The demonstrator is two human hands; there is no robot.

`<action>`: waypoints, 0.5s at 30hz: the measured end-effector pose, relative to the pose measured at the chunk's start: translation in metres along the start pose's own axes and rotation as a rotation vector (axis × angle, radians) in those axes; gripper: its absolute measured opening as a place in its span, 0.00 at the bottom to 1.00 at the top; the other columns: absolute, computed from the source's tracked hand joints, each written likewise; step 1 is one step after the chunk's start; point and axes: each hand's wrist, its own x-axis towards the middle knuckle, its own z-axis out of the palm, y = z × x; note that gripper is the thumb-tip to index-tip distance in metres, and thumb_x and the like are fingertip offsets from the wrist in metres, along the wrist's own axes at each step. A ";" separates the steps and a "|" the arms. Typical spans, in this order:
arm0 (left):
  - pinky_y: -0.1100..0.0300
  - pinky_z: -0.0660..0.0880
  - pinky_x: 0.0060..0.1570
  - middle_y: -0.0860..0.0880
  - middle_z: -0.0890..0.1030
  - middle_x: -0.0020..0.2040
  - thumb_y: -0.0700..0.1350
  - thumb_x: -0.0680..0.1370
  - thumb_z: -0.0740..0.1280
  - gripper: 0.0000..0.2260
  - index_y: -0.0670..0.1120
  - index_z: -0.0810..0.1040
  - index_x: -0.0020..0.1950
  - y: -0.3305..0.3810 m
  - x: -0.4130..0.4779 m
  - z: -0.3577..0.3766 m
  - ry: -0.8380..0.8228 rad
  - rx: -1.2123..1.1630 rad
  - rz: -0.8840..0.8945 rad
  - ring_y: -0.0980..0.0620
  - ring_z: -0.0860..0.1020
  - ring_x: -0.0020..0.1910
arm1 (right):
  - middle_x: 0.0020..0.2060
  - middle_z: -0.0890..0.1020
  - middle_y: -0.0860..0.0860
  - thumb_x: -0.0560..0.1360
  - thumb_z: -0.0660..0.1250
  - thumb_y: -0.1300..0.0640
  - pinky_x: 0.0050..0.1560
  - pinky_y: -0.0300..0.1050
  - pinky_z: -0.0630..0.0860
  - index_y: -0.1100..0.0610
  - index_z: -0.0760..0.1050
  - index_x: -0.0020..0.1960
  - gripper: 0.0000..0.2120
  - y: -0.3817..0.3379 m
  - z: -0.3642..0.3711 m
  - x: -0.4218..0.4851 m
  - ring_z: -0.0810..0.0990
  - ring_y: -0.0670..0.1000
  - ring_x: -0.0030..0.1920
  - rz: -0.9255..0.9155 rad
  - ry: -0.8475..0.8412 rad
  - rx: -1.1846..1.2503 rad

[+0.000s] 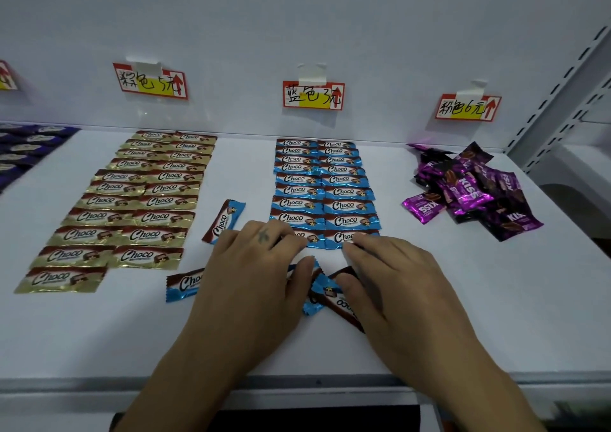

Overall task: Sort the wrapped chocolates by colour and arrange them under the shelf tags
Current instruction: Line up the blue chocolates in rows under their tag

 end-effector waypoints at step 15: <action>0.49 0.73 0.53 0.47 0.81 0.57 0.54 0.77 0.55 0.20 0.47 0.80 0.59 -0.005 -0.003 -0.003 0.076 0.009 -0.022 0.46 0.78 0.56 | 0.60 0.80 0.48 0.80 0.49 0.45 0.66 0.51 0.69 0.53 0.77 0.62 0.24 0.003 -0.003 0.001 0.75 0.49 0.62 -0.028 0.054 0.076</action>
